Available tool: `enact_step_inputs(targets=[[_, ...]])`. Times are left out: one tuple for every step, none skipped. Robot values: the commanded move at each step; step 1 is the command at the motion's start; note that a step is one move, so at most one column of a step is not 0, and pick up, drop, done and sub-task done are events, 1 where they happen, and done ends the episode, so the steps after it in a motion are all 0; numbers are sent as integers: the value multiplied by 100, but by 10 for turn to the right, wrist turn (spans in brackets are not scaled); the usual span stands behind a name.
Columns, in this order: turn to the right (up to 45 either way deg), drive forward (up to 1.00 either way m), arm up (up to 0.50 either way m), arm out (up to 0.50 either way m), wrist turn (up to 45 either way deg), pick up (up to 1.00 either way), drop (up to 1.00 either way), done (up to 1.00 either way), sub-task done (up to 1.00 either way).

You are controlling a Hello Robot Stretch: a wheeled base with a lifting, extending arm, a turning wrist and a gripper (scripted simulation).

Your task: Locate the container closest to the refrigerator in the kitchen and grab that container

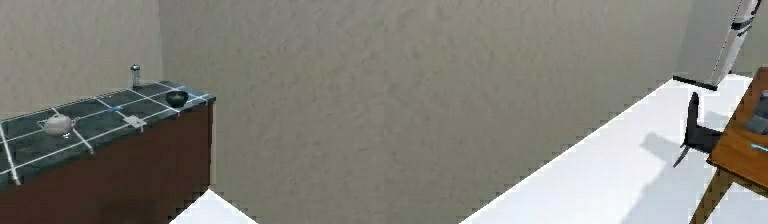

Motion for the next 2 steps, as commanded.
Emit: enact_step_inputs(targets=[[0, 40, 0, 0, 0, 0, 0, 0, 0], [-450, 0, 0, 0, 0, 0, 0, 0, 0]])
